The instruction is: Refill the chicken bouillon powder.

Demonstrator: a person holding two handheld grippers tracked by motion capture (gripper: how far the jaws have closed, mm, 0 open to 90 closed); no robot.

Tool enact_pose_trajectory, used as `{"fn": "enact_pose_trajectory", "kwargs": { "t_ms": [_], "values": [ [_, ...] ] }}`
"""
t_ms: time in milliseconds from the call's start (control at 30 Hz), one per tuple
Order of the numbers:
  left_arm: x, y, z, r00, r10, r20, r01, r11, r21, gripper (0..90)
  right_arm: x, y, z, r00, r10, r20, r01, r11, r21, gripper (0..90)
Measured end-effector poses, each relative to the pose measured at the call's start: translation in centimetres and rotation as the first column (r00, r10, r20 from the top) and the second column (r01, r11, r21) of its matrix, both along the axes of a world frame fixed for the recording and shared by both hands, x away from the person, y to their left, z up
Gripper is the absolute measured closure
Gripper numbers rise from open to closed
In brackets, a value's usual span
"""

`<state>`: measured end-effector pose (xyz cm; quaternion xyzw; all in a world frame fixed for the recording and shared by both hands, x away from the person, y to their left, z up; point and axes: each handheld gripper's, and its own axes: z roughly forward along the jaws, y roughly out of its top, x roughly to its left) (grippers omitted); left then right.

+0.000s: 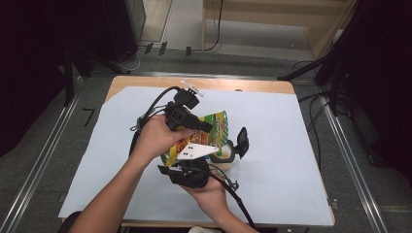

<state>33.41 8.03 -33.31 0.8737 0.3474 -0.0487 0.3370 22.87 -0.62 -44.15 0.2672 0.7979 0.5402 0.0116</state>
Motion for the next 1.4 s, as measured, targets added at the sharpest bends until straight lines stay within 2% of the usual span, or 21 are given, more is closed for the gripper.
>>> {"fn": "enact_pose_trajectory", "kwargs": {
  "t_ms": [700,1267,1400],
  "values": [
    [0.08,0.12,0.00,1.0000,0.000,-0.010,0.000,1.0000,0.000,79.4,-0.08,0.07,0.07,1.0000,0.003,0.004,-0.003,1.000,-0.001,70.4],
    [-0.24,0.11,0.31,1.0000,0.003,0.002,-0.003,1.0000,-0.001,79.2,-0.19,0.14,0.24,0.9999,0.006,0.012,-0.006,1.000,0.003,70.4],
    [-0.32,-0.01,0.31,1.0000,-0.001,0.006,0.001,0.9999,0.010,79.2,-0.19,0.14,0.17,1.0000,0.008,0.006,-0.008,1.000,0.003,70.5]
  ]
}}
